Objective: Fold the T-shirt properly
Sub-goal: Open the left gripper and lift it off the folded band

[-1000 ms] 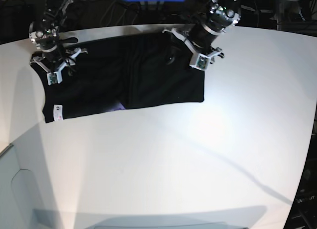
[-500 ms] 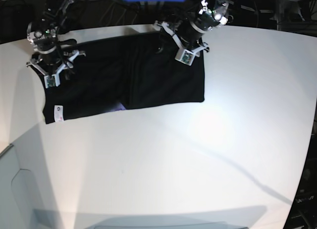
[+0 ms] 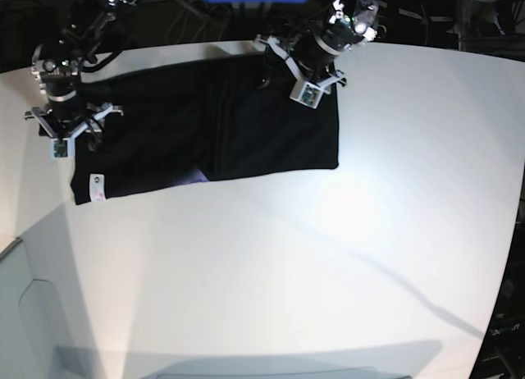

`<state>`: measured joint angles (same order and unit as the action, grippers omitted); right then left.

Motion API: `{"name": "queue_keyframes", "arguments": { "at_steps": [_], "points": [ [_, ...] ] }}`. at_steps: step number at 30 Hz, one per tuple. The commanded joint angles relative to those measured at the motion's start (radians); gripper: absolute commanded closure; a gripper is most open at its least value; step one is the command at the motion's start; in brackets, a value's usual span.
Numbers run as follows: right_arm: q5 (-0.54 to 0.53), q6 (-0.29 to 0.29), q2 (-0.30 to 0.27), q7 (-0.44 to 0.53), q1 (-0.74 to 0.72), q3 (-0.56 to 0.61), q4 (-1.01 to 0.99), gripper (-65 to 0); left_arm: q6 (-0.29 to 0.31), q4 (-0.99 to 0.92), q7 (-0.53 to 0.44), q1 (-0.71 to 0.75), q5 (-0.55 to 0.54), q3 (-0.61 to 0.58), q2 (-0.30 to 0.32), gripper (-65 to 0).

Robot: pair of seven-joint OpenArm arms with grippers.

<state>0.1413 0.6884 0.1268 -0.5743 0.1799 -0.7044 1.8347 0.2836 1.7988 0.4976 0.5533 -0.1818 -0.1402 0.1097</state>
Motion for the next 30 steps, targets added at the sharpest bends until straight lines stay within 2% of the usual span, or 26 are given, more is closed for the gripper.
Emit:
{"name": "queue_keyframes", "arguments": {
  "at_steps": [1, 7, 12, 20, 30],
  "points": [
    [-0.01, 0.01, -0.017, 0.023, -0.015, -0.01, 0.003, -37.3, -0.002, 0.012, 0.003, 0.004, -0.003, -0.002, 0.0, -35.5],
    [-0.01, 0.01, -0.065, 0.027, -0.038, -0.007, -0.122, -43.5, -0.002, 0.014, 0.002, 0.004, -0.006, -0.002, 0.0, -35.6],
    [-0.009, 0.01, -0.117, 0.03, -0.072, -0.011, -0.22, -43.8, -0.002, 0.014, 0.002, 0.004, -0.002, 0.0, 0.0, -35.6],
    [-0.01, 0.01, -0.171, 0.032, -0.084, -0.008, -0.277, -43.8, -0.002, 0.014, 0.002, 0.004, -0.002, 0.003, 0.0, -35.6],
    [-0.012, 0.01, -0.178, 0.033, -0.095, -0.005, -0.416, -43.1, -0.004, 0.032, 0.003, 0.003, -0.006, 0.003, -0.003, -35.6]
  ]
}}
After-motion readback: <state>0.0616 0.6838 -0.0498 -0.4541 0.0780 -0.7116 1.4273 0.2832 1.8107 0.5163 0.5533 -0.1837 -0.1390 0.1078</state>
